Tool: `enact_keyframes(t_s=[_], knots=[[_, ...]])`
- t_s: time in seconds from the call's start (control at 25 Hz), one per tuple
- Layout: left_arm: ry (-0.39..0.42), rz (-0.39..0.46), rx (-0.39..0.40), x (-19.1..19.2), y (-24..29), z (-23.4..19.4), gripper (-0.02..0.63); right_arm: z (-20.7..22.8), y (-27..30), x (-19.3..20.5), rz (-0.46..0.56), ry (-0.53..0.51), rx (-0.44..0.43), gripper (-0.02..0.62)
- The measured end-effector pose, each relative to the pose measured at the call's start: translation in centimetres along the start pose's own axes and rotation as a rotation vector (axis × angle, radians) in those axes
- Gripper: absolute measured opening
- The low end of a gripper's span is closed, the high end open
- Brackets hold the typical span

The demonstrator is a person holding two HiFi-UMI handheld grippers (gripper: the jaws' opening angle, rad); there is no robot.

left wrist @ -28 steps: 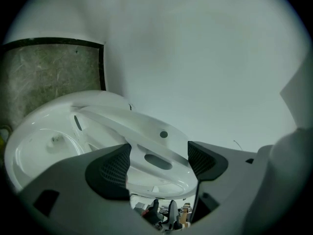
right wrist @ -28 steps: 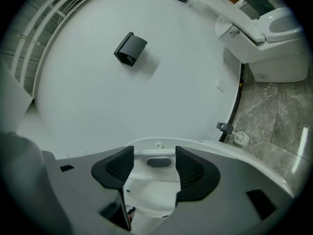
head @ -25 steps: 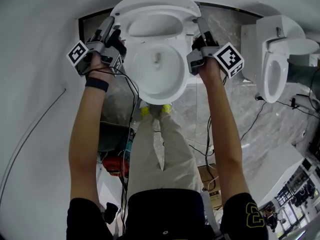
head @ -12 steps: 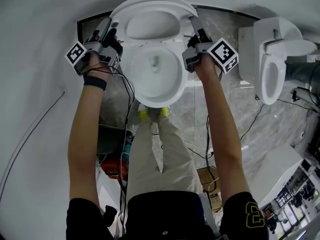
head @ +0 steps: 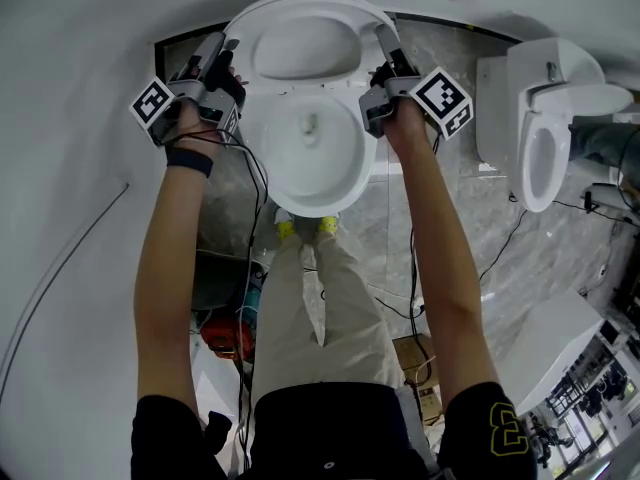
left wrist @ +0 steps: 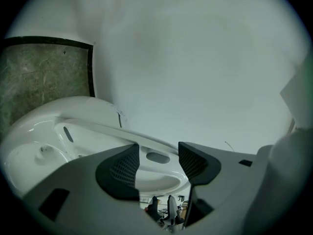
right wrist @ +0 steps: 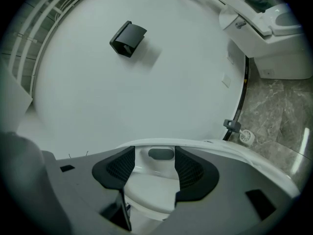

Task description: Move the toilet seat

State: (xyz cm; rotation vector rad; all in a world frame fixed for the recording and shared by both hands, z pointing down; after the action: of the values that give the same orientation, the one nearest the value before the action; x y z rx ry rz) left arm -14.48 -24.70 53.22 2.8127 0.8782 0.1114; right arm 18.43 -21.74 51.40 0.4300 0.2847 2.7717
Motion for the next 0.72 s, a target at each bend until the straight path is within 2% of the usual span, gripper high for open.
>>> enact_keyframes(t_s=[0.56, 0.72], knots=[[-0.004, -0.001, -0.006, -0.31, 0.35, -0.24, 0.261, 0.50, 1.00, 0.41, 0.001, -0.007, 0.025, 0.228], [-0.005, -0.006, -0.001, -0.29, 0.46, -0.37, 0.264, 0.82, 1.00, 0.37, 0.003, -0.022, 0.040, 0.201]])
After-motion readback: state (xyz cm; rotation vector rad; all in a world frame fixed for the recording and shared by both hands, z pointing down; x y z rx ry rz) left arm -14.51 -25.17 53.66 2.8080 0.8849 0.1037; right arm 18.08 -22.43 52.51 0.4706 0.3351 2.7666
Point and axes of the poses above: the fingertips, and each gripper's own axes: y forward along the fingers, z to its right, x out of its underside, the point moved 5 cm from there along -y, backward along the fingers, and after that the axes turned 9 degrees about y, right-handed, at the moved point
